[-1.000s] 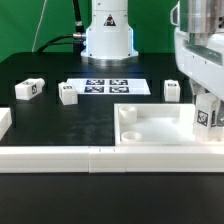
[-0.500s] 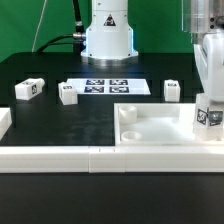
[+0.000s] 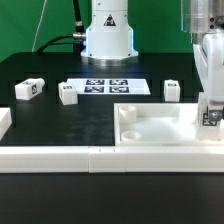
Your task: Assemble one leg
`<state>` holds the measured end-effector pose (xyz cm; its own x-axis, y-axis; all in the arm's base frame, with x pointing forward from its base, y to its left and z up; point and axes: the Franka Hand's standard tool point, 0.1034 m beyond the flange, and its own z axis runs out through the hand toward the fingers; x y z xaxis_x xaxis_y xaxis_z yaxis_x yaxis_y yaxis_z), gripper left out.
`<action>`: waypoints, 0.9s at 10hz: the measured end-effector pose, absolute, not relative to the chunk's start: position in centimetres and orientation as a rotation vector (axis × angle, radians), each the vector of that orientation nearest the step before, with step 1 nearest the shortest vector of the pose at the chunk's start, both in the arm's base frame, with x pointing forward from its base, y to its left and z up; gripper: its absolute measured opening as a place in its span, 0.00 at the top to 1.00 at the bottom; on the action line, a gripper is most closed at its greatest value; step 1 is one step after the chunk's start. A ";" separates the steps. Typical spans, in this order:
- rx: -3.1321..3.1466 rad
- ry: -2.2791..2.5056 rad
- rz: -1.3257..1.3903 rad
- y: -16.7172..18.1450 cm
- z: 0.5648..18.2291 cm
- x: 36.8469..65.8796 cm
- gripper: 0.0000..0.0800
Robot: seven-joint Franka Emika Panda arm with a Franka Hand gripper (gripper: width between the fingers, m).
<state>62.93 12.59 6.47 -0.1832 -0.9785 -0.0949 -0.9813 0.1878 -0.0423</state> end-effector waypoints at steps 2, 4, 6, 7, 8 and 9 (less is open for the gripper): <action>-1.746 2.499 0.053 12.4 6.5 62.8 0.64; -1.710 2.521 0.056 12.2 6.4 62.9 0.64; -1.730 2.504 0.053 12.0 6.5 62.9 0.64; -1.734 2.501 0.053 12.1 6.5 62.9 0.64; -1.735 2.500 0.053 12.1 6.5 62.9 0.41; -1.737 2.499 0.053 12.1 6.5 62.9 0.27</action>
Offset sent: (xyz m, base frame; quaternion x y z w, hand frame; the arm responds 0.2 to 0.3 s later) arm -0.0018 -0.0020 -0.0072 -0.0118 -0.0003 0.1026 0.9947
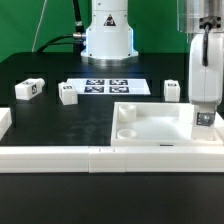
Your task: Assemble one leg
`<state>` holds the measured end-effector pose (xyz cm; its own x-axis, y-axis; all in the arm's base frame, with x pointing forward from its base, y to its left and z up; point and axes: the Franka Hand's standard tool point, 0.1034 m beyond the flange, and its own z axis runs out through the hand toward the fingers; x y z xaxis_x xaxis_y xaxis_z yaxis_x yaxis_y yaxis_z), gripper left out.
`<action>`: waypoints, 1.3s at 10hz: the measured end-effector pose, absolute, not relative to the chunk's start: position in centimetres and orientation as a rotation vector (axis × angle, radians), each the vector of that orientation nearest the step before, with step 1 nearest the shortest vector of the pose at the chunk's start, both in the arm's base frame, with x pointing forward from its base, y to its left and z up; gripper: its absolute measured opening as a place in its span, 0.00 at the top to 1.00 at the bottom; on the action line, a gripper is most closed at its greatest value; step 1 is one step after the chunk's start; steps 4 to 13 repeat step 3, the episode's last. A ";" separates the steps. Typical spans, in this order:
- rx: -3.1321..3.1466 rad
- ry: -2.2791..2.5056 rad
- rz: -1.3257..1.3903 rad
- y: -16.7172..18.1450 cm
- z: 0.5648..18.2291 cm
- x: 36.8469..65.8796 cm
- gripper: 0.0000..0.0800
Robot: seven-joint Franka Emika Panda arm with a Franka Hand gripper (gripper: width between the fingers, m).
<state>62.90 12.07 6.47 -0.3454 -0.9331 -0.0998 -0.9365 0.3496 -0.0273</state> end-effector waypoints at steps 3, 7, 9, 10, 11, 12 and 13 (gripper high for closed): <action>-1.739 2.498 0.053 12.1 6.5 62.9 0.19; -1.739 2.498 0.053 12.1 6.5 62.9 0.19; -1.739 2.498 0.053 12.1 6.5 62.9 0.19; -1.739 2.498 0.053 12.1 6.5 62.9 0.19; -1.739 2.498 0.053 12.1 6.5 62.9 0.19; -1.739 2.498 0.053 12.1 6.5 62.9 0.19; -1.739 2.498 0.053 12.1 6.5 62.9 0.19</action>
Offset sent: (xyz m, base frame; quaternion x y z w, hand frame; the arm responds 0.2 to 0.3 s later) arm 0.0000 0.0000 0.0000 0.0000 0.0000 0.0000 1.0000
